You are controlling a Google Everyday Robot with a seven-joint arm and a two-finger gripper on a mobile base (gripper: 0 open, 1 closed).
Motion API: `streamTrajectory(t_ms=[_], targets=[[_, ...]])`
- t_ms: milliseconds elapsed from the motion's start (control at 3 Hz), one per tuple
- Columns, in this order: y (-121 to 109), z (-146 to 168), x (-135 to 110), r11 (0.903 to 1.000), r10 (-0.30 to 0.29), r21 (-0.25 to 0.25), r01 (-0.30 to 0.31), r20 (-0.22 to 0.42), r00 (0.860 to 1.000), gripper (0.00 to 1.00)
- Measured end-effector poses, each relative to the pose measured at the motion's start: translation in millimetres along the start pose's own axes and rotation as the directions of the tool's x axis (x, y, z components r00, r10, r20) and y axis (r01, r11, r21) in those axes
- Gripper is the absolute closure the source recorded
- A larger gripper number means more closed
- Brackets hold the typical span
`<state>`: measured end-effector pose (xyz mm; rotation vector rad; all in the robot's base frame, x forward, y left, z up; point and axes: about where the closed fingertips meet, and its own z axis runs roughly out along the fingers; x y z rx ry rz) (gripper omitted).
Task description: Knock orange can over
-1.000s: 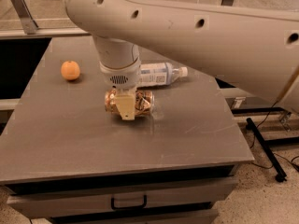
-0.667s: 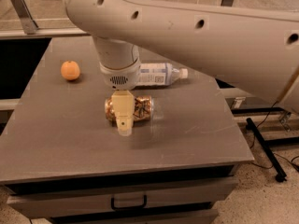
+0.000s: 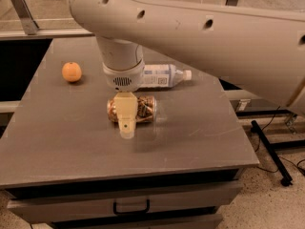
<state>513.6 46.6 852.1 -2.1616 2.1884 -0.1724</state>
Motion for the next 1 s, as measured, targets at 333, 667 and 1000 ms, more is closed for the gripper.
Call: streamTrajectory(t_ms=[333, 667, 1000], targets=[[-0.4, -9.7, 16.4, 0.9996, 0.028, 0.002, -0.029, 0.082, 0.996, 0.00], [-3.0, -9.1, 71.7, 0.9956, 0.094, -0.017, -0.092, 0.168, 0.981, 0.00], [-2.8, -8.8, 72.5, 0.9957, 0.093, -0.017, -0.091, 0.168, 0.981, 0.00]])
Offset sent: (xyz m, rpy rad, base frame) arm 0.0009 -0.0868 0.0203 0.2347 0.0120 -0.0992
